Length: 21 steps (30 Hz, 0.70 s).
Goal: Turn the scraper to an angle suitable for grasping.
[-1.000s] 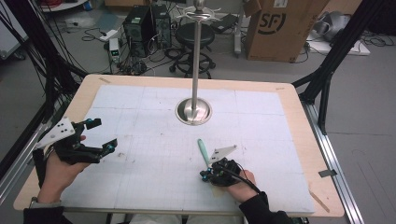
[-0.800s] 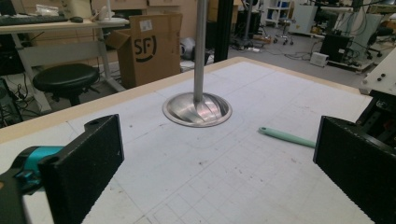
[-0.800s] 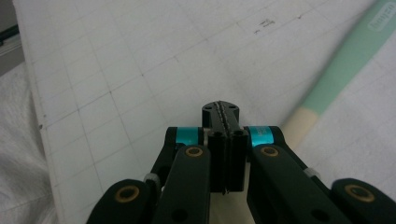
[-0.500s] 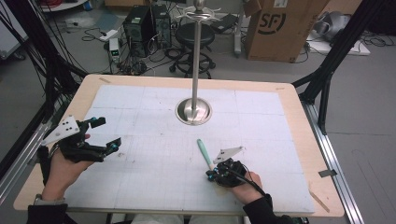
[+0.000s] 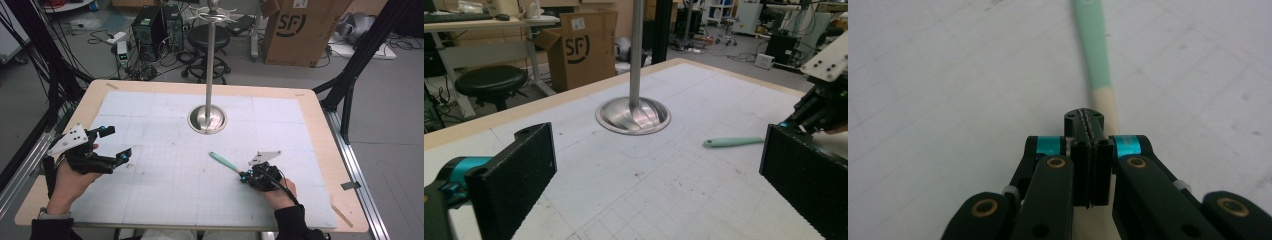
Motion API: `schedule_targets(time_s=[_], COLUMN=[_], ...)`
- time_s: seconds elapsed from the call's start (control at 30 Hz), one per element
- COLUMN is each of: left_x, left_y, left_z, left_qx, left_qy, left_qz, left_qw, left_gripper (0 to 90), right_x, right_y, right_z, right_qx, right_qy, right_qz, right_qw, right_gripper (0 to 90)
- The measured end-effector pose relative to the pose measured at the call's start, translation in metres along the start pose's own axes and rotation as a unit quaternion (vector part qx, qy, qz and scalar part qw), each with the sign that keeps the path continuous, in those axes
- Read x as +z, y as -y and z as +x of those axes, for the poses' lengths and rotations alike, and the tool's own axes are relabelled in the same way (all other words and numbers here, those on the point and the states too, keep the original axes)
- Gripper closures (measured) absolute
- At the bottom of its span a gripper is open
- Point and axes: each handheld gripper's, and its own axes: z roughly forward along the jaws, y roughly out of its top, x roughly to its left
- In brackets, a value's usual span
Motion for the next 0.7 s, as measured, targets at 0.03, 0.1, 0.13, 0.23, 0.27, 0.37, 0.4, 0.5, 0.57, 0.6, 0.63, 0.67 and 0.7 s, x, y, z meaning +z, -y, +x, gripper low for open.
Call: schedule_targets(time_s=[0.03,0.1,0.13,0.23,0.27,0.37,0.4,0.5,0.57,0.6,0.63,0.67,0.7], left_x=[0.000,0.000,0.000,0.001,0.001,0.001,0.000,-0.001,-0.002,-0.002,-0.003,-0.003,-0.003], left_y=[0.000,0.001,0.001,0.001,0.001,-0.001,-0.001,-0.001,-0.001,-0.001,0.000,0.000,0.000], left_z=[0.000,-0.001,-0.001,-0.002,-0.002,-0.005,-0.005,-0.005,-0.003,-0.002,-0.001,-0.001,0.000], left_qx=[0.000,0.000,0.002,-0.001,-0.003,0.002,0.003,0.005,0.003,0.001,0.000,-0.001,-0.002], left_qy=[0.000,0.000,-0.001,0.003,0.006,0.007,0.007,0.005,0.003,0.001,0.000,-0.001,-0.001], left_qz=[0.001,0.002,0.004,0.004,0.003,0.002,0.001,0.002,0.002,0.001,0.000,0.000,0.000], left_qw=[1.0000,1.0000,1.0000,1.0000,1.0000,1.0000,1.0000,1.0000,1.0000,1.0000,1.0000,1.0000,1.0000], left_gripper=[2.3,2.3,2.2,2.3,2.2,2.2,2.2,2.2,2.3,2.2,2.2,2.2,2.2], right_x=[0.000,-0.001,-0.001,-0.001,-0.001,0.000,0.000,-0.001,-0.007,-0.010,-0.014,-0.018,-0.022], right_y=[0.000,0.002,0.003,0.004,0.004,0.005,0.006,0.006,0.006,0.006,0.006,0.005,0.004], right_z=[0.000,-0.008,-0.011,-0.017,-0.019,-0.026,-0.026,-0.026,-0.028,-0.028,-0.029,-0.028,-0.027], right_qx=[0.000,0.004,0.003,0.006,0.008,0.015,0.014,0.015,0.025,0.031,0.030,0.027,0.023], right_qy=[0.000,0.003,0.011,0.014,0.022,0.021,0.019,0.012,-0.006,-0.012,-0.021,-0.027,-0.028], right_qz=[0.000,-0.006,-0.008,-0.016,-0.020,-0.030,-0.031,-0.035,-0.060,-0.071,-0.084,-0.095,-0.104], right_qw=[1.0000,1.0000,0.9999,0.9997,0.9995,0.9992,0.9992,0.9992,0.9978,0.9969,0.9958,0.9948,0.9939], right_gripper=[90.0,90.0,90.0,90.0,90.0,90.0,90.0,90.0,90.0,90.0,89.8,89.5,85.6])
